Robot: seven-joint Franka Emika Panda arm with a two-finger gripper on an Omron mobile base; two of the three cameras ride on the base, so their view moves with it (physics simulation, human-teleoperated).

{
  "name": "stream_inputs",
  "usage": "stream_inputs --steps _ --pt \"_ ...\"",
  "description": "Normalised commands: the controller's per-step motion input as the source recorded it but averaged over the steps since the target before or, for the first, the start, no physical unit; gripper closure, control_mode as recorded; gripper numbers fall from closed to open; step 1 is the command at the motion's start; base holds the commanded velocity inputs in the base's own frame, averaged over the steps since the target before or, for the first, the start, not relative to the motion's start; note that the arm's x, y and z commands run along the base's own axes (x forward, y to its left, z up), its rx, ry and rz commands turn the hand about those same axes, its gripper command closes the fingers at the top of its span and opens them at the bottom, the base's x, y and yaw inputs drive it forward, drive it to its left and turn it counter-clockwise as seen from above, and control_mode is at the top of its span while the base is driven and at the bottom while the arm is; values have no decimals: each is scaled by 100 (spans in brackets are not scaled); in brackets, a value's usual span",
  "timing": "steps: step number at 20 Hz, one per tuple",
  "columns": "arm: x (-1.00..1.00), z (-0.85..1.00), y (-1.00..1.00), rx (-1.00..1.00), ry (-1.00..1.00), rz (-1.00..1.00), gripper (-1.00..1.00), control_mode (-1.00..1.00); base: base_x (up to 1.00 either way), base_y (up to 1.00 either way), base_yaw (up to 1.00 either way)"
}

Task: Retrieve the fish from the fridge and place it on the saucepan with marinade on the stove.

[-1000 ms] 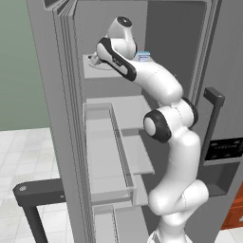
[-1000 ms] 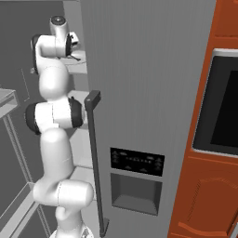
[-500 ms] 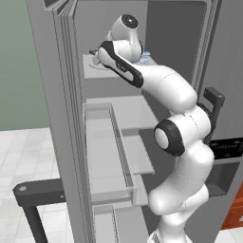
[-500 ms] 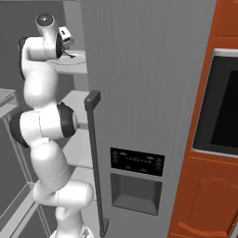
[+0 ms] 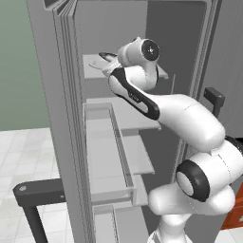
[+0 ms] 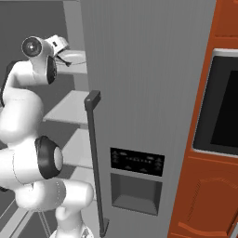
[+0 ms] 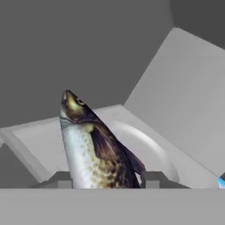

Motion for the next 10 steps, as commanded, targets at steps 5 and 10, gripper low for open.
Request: stream_inputs --steps 5,10 --pt "-100 20 -42 12 -23 1 100 -100 0 0 0" --pt "-90 55 -21 12 -21 2 100 -100 0 0 0"
